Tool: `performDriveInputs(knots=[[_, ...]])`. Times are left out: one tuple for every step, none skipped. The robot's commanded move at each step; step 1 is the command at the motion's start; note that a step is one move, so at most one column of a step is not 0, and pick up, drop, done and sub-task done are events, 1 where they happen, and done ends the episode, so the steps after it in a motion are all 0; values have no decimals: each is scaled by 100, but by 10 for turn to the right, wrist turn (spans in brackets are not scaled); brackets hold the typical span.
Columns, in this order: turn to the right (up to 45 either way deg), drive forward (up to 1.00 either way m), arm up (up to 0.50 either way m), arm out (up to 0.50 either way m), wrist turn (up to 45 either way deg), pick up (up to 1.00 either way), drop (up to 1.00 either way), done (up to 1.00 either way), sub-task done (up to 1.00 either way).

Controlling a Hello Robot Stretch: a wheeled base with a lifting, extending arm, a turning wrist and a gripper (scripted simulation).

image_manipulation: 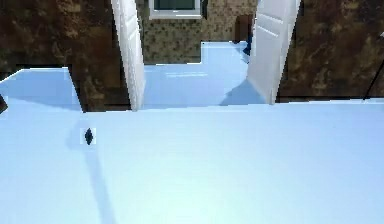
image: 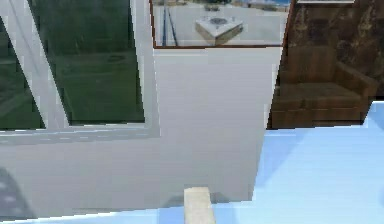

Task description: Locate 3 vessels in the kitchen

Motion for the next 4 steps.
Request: performDriveInputs(knots=[[0, 0, 0, 0, 0, 0, 0, 0, 100], [450, 0, 0, 0, 0, 0, 0, 0, 0], [450, 0, 0, 0, 0, 0, 0, 0, 0], [450, 0, 0, 0, 0, 0, 0, 0, 0]])
